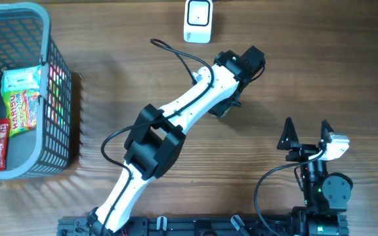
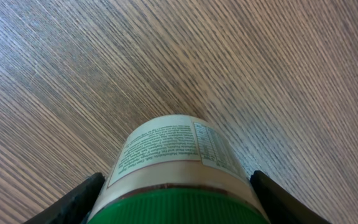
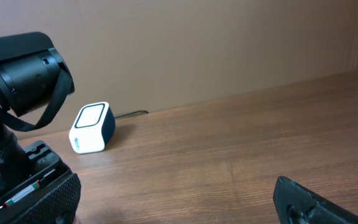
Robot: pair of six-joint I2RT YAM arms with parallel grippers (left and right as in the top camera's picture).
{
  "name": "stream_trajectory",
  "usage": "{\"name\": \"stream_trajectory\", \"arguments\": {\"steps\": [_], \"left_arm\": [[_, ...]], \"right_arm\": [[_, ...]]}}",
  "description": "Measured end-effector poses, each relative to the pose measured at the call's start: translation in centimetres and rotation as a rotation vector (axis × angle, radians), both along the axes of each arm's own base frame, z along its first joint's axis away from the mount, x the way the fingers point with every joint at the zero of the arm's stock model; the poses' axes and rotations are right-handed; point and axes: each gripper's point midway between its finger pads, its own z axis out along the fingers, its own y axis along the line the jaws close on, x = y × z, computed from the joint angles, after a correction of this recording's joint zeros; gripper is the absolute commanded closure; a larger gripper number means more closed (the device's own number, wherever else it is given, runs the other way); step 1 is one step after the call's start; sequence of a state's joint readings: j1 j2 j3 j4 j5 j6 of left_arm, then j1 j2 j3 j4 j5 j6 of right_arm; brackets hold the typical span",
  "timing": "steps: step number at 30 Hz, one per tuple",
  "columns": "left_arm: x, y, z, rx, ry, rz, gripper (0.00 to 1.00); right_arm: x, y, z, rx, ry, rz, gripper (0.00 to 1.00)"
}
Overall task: Scan the item barcode
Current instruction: 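Carry the bottle to the table center and set it upright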
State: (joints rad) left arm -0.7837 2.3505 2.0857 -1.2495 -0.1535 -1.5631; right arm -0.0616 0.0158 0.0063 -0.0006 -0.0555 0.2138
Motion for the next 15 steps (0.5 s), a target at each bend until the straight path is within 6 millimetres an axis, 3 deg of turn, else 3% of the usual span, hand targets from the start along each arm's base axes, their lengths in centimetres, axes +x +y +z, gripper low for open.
{"name": "stream_trajectory", "arguments": {"steps": [7,11,12,15], "left_arm": [[0.8,-0.8,-1.0,-0.035,-0.034,0.003,0.31],[0.0,-0.1,-2.2,-0.007,-0.006,0.007,0.15],[0.1,-0.1,-2.2,-0.009,-0.007,0.010,0.00],[0.0,-0.1,-2.2,-0.011,-0.004,0.008,0.00]], "right_arm": [[0.0,0.0,0.0,0.000,0.000,0.000,0.00],[0.0,0.0,0.0,0.000,0.000,0.000,0.00],[0.0,0.0,0.0,0.000,0.000,0.000,0.00],[0.0,0.0,0.0,0.000,0.000,0.000,0.00]]}}
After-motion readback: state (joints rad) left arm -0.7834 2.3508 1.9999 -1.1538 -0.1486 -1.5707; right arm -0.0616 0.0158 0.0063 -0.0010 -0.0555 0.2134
